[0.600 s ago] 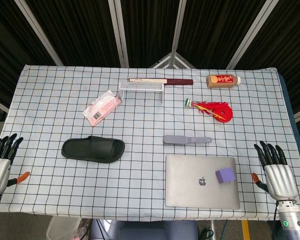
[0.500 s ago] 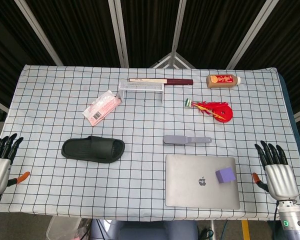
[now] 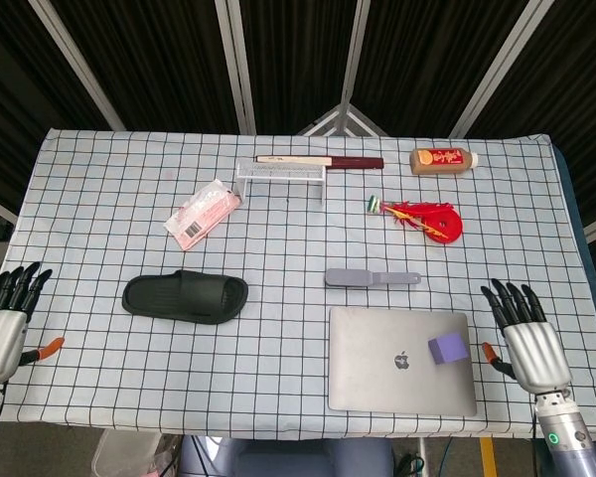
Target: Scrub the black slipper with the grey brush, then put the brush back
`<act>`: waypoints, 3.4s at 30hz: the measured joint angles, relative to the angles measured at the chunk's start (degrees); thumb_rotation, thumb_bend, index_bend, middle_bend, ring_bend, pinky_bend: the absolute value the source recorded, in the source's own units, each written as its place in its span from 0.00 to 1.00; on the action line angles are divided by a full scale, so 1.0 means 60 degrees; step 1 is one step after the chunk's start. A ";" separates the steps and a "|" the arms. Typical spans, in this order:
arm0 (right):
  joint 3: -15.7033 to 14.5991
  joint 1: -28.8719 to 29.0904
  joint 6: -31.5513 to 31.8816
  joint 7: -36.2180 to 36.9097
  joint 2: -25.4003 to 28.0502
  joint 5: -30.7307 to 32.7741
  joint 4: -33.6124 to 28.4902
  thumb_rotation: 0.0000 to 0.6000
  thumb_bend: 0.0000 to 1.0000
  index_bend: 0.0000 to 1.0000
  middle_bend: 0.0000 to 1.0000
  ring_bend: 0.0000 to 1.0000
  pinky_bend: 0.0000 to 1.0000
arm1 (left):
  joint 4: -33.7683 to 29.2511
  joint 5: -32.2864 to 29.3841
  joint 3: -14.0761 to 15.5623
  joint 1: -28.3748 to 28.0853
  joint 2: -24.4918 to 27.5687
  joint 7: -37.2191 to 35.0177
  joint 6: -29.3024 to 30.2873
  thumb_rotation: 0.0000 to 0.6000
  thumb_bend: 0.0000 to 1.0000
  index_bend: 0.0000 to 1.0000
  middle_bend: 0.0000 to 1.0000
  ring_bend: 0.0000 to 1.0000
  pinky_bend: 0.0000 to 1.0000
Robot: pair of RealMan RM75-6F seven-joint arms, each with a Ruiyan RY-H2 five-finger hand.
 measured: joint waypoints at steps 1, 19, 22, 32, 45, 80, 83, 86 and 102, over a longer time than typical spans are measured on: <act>0.0031 0.0137 -0.0155 -0.0192 -0.0013 -0.0028 -0.0045 1.00 0.38 0.00 0.01 0.00 0.00 | 0.0008 -0.0007 -0.0001 -0.0015 -0.0009 0.0006 -0.0031 1.00 0.00 0.00 0.00 0.00 0.00; 0.0874 0.2587 -0.3871 -0.1873 -0.0607 0.1593 -0.1154 1.00 0.37 0.12 0.19 0.02 0.01 | 0.0225 0.0059 -0.0011 -0.0179 -0.0111 -0.0236 -0.0163 1.00 0.00 0.00 0.00 0.00 0.00; 0.1014 0.3104 -0.4485 -0.2036 -0.1004 0.2141 -0.1040 1.00 0.38 0.14 0.21 0.03 0.04 | 0.0261 0.0052 -0.0004 -0.0187 -0.0095 -0.0299 -0.0183 1.00 0.00 0.00 0.00 0.00 0.00; 0.1479 0.4126 -0.5112 -0.1762 -0.2277 0.2722 0.0678 1.00 0.38 0.15 0.23 0.03 0.04 | 0.0363 -0.0028 -0.0010 -0.0243 -0.0114 -0.0354 -0.0294 1.00 0.00 0.00 0.00 0.00 0.00; 0.1616 0.4847 -0.5735 -0.1314 -0.2774 0.3281 0.1671 1.00 0.39 0.18 0.25 0.05 0.04 | 0.0430 -0.0238 -0.0050 -0.0328 -0.0143 -0.0313 -0.0511 1.00 0.00 0.00 0.00 0.00 0.00; 0.1207 0.5540 -0.5378 -0.1283 -0.4100 0.3378 0.3552 1.00 0.39 0.41 0.42 0.23 0.26 | 0.0415 -0.0561 0.0006 -0.0476 -0.0122 -0.0117 -0.0935 1.00 0.00 0.00 0.00 0.00 0.00; 0.1184 0.5537 -0.5301 -0.1260 -0.4138 0.3382 0.3633 1.00 0.39 0.44 0.44 0.26 0.32 | 0.0412 -0.0542 0.0019 -0.0469 -0.0123 -0.0106 -0.0908 1.00 0.00 0.00 0.00 0.00 0.00; 0.1154 0.5523 -0.5215 -0.1254 -0.4149 0.3357 0.3661 1.00 0.39 0.45 0.45 0.29 0.35 | 0.0408 -0.0539 0.0025 -0.0462 -0.0121 -0.0102 -0.0890 1.00 0.00 0.00 0.00 0.00 0.00; 0.1048 0.5459 -0.4778 -0.1265 -0.4149 0.3101 0.3648 1.00 0.58 0.63 0.59 0.51 0.57 | 0.0402 -0.0450 0.0109 -0.0444 -0.0094 -0.0126 -0.0865 1.00 0.00 0.00 0.00 0.00 0.00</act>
